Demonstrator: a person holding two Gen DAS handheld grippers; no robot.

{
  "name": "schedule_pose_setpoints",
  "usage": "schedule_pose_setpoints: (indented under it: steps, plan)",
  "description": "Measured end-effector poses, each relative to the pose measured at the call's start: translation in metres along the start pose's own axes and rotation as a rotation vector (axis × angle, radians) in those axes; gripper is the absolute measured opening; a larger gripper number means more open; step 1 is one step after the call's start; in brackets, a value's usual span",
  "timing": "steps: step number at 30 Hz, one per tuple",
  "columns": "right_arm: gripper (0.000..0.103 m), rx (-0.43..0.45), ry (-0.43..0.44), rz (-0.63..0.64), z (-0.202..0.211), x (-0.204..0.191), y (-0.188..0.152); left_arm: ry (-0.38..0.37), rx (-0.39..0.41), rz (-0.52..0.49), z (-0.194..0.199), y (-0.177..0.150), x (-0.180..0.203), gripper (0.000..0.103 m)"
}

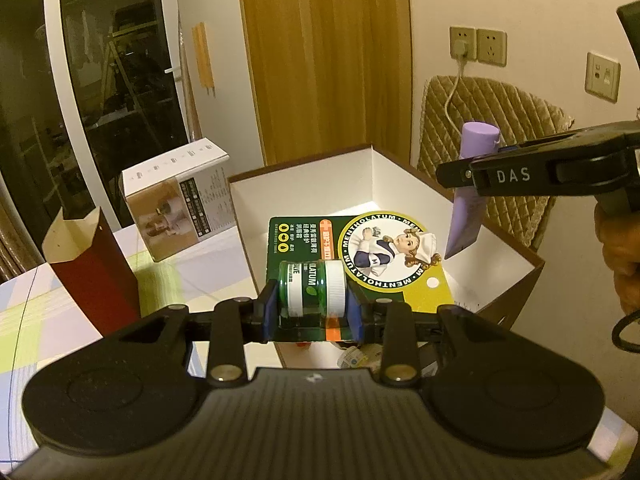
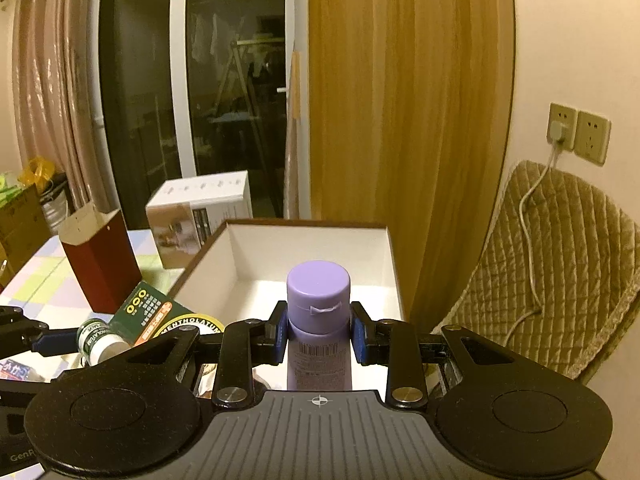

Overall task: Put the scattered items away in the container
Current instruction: 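Open the left tool to drop the card in the box while the right tool holds the tube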

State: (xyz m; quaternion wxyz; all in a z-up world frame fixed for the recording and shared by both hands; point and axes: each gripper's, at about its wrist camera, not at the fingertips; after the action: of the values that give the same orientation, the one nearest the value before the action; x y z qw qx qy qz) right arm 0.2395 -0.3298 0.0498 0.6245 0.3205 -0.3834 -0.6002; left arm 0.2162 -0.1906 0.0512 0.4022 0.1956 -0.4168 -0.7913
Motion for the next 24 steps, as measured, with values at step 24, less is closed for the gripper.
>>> schedule_pose_setpoints:
  steps: [24]
  plan:
    - [0.034, -0.012, -0.004, 0.002, -0.002, 0.006, -0.007, -0.005, -0.019, 0.003, -0.01, -0.007, -0.001, 0.033]
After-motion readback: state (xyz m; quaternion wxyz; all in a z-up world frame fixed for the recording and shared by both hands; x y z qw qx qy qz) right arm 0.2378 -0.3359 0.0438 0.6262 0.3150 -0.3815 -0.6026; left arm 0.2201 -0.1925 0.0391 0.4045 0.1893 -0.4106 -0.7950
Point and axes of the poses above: each gripper's, at about its wrist camera, not at the fingertips, and z roughly against the way its jaws point, x to its right, y to its top, and after that the axes turned 13 degrees about -y, right-handed
